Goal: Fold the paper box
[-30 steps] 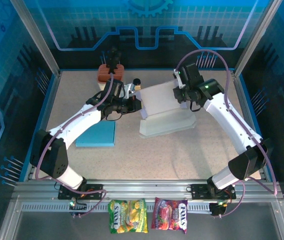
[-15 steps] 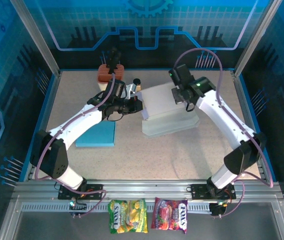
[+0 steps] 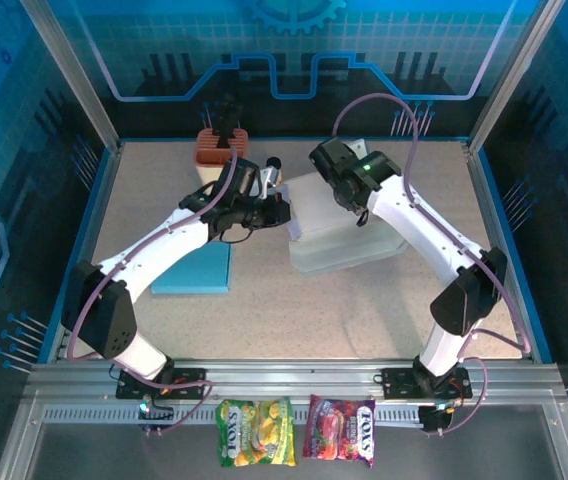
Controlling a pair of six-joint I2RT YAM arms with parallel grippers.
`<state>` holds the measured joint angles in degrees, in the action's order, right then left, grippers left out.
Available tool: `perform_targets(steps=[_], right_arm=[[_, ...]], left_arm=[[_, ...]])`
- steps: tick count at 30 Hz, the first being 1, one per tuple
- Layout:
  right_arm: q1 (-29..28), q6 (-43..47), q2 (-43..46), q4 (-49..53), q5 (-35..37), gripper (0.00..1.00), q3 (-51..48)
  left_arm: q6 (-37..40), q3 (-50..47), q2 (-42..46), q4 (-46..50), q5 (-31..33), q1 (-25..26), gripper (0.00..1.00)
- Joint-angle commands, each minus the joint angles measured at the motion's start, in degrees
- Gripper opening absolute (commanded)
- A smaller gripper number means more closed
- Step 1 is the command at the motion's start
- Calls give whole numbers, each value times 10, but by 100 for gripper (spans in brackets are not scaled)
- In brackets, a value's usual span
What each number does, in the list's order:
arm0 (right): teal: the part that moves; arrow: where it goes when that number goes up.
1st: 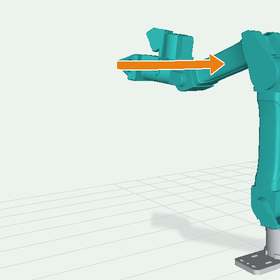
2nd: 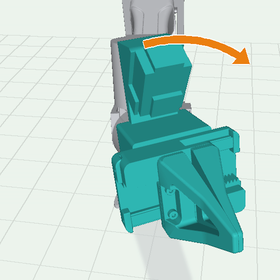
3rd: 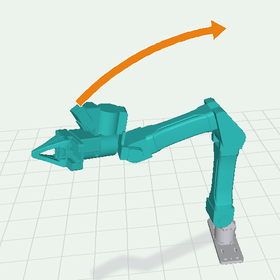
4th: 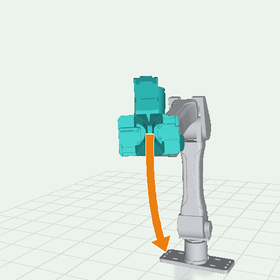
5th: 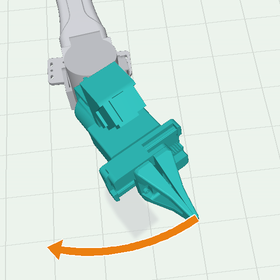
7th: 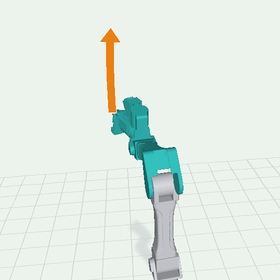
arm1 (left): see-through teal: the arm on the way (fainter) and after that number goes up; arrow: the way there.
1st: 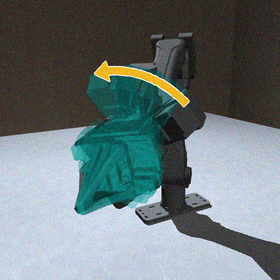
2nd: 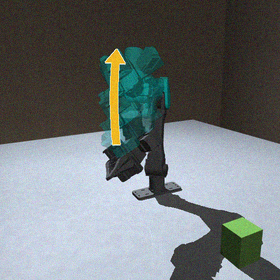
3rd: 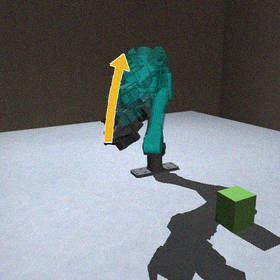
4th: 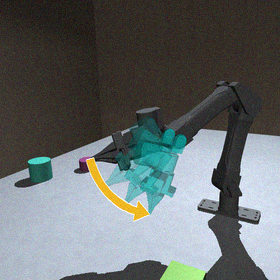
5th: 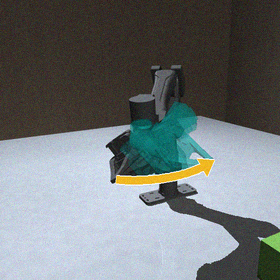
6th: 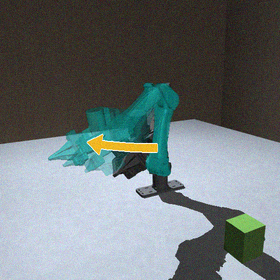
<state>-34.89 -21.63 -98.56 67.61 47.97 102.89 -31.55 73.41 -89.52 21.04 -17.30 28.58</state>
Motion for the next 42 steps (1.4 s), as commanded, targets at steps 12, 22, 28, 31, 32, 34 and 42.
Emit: perform_targets(steps=[12, 22, 28, 31, 32, 34, 42], right_arm=[[82, 22, 65, -56, -196, 26, -57], [84, 12, 55, -53, -162, 35, -10], [93, 21, 41, -47, -173, 25, 12], [94, 19, 34, -42, -175, 24, 9], [93, 17, 36, -43, -176, 24, 3], [92, 14, 39, -48, -174, 28, -8], [92, 12, 31, -52, -164, 29, -13]], left_arm=[[-13, 6, 10, -12, -1, -2, 0], [-7, 7, 6, -4, 0, 0, 0], [-8, 9, 5, -5, 0, 0, 0], [-6, 15, 2, -3, -1, 0, 0], [-6, 16, 0, -3, -1, 1, 0], [-6, 16, 0, -4, -2, 1, 0], [-6, 18, -2, -4, -3, 0, 0]])
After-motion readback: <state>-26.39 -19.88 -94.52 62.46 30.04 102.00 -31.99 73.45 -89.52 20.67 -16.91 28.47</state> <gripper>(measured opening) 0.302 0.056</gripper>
